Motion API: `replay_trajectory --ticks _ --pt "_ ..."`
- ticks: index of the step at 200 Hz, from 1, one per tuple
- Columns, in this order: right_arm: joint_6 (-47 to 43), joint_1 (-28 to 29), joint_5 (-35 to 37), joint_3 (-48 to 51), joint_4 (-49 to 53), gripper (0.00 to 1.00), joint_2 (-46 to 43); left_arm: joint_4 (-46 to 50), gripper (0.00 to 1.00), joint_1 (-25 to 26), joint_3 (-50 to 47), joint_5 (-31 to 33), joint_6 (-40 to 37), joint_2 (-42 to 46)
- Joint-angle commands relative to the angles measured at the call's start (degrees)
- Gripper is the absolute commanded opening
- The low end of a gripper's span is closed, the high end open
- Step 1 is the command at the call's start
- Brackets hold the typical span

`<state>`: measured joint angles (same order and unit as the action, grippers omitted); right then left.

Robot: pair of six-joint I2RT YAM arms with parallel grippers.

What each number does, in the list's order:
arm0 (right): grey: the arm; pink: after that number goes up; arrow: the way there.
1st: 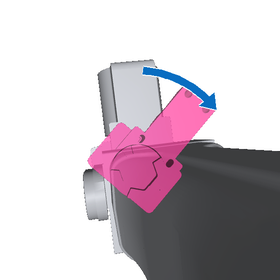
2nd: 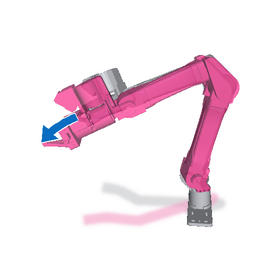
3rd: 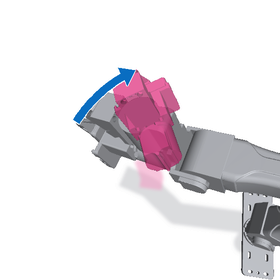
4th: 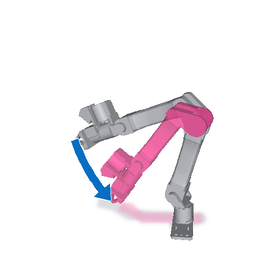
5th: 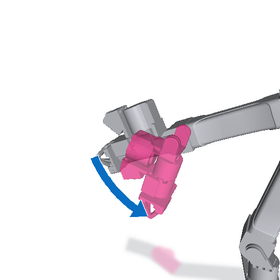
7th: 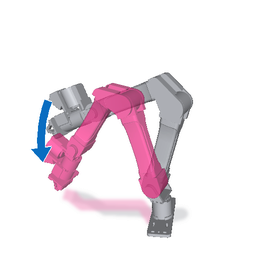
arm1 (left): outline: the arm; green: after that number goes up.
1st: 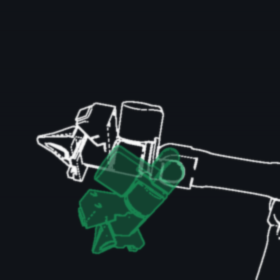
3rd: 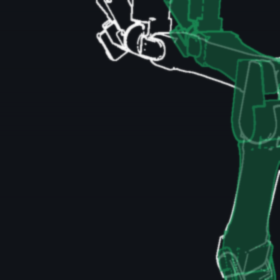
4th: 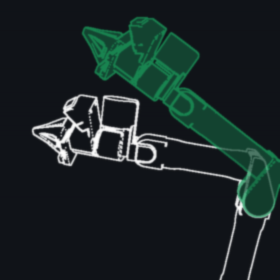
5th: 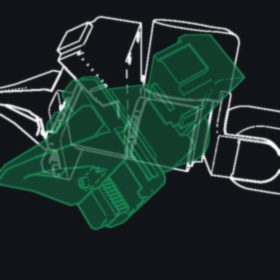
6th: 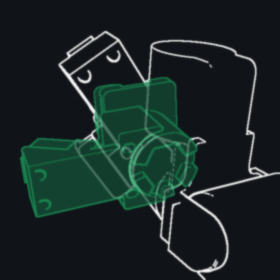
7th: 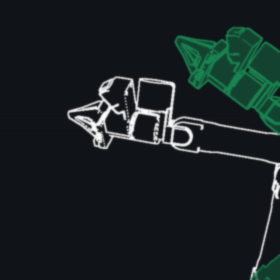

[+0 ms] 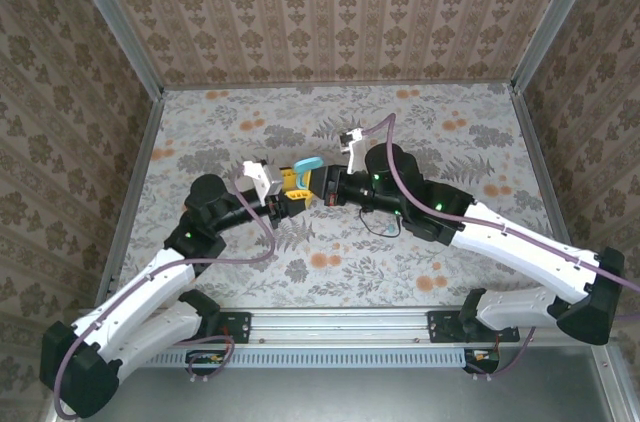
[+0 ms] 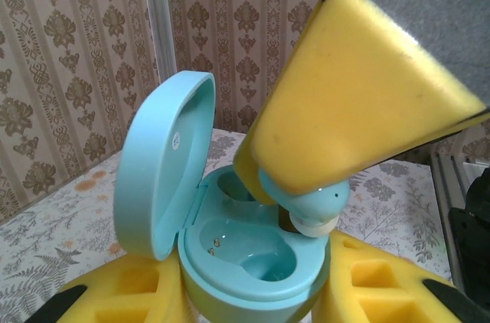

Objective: Insert wireless bluetooth earbuds into charging case

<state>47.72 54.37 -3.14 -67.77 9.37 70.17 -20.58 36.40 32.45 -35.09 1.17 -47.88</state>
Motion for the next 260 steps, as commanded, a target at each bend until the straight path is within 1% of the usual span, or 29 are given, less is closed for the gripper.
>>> replay_trajectory --ticks 1,29,70,123,193,260 --pt "-2.1 0.8 2.4 -3.0 -0.2 0.10 1.4 -0.2 0.28 0.6 -0.5 0.5 -1.4 0.7" --pt "-3.4 1.5 3.4 -4.4 0.4 0.09 2.8 0.0 0.28 0.6 -0.5 0.7 -1.4 0.8" --pt "-5.5 2.8 5.9 -6.4 4.0 0.10 4.6 0.7 0.28 0.7 -0.7 1.2 -1.6 1.8" --pt "-6.4 4.0 8.2 -6.6 7.2 0.11 5.1 1.9 0.28 0.7 -0.7 2.1 -2.2 3.1" --pt "-6.7 4.4 9.1 -7.2 9.0 0.19 6.0 1.9 0.28 0.7 -0.6 2.0 -2.2 3.1" --pt "-6.5 4.6 10.8 -7.2 10.1 0.21 5.5 2.3 0.28 0.7 -0.9 2.3 -2.3 3.5"
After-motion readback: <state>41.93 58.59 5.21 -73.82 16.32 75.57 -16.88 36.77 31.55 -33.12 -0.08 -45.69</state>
